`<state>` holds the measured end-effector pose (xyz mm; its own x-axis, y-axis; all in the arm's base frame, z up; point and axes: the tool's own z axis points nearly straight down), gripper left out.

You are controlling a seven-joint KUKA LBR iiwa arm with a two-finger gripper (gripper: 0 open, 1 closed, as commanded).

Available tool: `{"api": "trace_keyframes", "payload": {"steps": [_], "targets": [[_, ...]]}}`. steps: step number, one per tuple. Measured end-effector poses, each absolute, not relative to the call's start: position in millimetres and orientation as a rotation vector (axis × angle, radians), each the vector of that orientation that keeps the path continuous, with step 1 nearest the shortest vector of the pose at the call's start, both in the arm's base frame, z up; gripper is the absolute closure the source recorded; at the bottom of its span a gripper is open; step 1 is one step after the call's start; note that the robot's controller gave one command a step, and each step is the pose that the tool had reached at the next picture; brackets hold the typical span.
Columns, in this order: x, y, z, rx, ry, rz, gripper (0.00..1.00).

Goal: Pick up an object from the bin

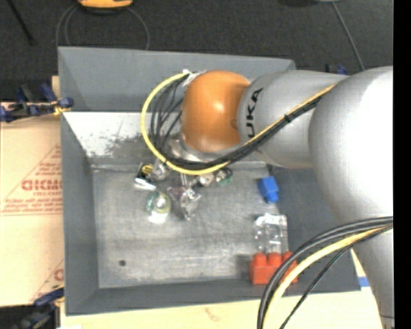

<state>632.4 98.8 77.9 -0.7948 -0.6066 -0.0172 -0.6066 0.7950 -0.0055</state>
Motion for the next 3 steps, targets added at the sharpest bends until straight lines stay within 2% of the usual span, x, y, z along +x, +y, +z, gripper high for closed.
{"api": "trace_keyframes", "payload": {"steps": [1,2,3], "targets": [[637.1,98.9,84.0,-0.995,2.963,-0.001,0.00],[634.8,98.8,80.6,-0.996,2.970,0.001,1.00],[637.0,98.5,105.3,-0.991,2.971,-0.001,1.00]]}}
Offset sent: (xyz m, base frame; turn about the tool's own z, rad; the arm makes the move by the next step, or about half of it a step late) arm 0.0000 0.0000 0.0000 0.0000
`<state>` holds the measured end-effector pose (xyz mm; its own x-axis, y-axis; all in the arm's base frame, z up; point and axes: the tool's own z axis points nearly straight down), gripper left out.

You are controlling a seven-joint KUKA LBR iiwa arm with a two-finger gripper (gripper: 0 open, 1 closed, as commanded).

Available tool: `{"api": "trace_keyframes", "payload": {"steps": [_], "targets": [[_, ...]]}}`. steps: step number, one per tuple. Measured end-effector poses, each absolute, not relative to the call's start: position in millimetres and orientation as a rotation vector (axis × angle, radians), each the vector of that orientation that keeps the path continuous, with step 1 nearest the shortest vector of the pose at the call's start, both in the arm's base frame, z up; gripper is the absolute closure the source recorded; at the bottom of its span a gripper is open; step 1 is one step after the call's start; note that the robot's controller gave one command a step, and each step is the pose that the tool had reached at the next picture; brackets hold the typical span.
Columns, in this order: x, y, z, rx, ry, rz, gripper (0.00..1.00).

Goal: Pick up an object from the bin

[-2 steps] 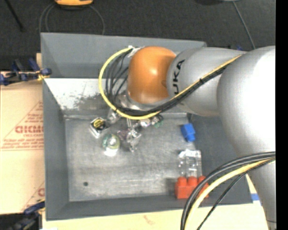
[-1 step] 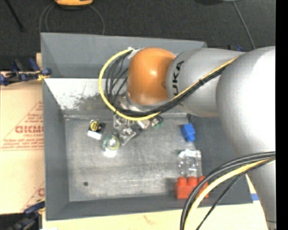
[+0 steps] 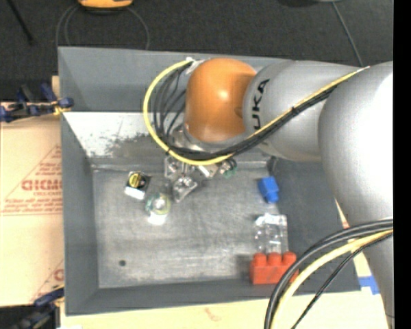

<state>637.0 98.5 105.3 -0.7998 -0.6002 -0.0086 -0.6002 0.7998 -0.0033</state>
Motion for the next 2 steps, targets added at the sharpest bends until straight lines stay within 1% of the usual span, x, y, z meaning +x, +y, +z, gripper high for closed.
{"api": "trace_keyframes", "payload": {"steps": [1,2], "targets": [[639.5,97.5,144.5,-0.984,2.973,-0.003,1.00],[641.7,96.6,175.2,-0.975,2.977,-0.004,1.00]]}}
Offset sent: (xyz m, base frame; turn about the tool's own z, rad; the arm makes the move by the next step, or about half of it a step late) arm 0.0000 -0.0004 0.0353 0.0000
